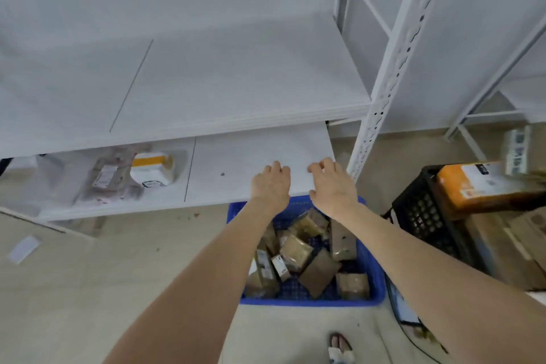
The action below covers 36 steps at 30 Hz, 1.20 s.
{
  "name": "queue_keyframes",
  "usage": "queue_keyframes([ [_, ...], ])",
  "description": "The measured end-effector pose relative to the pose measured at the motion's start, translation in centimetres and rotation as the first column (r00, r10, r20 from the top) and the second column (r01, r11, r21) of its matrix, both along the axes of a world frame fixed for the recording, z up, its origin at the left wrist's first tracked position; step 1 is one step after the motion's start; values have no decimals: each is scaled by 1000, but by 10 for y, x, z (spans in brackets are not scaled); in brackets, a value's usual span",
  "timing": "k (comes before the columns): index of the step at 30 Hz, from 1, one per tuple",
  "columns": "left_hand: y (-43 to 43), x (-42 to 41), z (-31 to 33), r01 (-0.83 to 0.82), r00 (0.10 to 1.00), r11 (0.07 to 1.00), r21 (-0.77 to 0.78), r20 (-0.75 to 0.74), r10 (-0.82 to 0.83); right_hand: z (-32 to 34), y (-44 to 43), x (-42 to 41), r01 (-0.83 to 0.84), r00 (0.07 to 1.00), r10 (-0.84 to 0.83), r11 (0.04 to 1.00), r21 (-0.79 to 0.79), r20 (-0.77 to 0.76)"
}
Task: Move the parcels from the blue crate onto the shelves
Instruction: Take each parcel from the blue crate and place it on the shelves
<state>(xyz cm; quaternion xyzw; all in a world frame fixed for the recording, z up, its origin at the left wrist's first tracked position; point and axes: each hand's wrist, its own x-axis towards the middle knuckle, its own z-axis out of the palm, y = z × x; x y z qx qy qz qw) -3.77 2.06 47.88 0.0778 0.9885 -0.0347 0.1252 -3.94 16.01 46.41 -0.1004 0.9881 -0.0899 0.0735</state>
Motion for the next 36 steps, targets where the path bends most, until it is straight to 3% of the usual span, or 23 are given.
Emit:
queue_keyframes([
  [8,18,-12,-154,-228,941,967,117,279,189,-151,36,-27,0,958,-14,999,48,286],
  [15,-15,-17,-323,-507,772,844,174,527,355,-329,4,-30,183,762,-125,983,-26,635],
  [20,-28,-17,-446,-729,603,640,242,670,433,-454,-11,-38,292,627,-206,956,18,751],
  [25,-25,-23,-535,-908,405,310,281,777,481,-540,-17,-59,558,493,-282,828,-51,823],
  [30,-19,-27,-570,-973,214,11,233,877,431,-551,-29,-66,795,228,-228,604,-46,947],
  [33,-24,-20,-570,-968,115,-150,201,888,446,-537,-28,-64,834,193,-210,550,-47,959],
  [36,-36,-15,-549,-954,67,-210,214,834,548,-503,-30,-61,862,174,-172,502,-65,970],
])
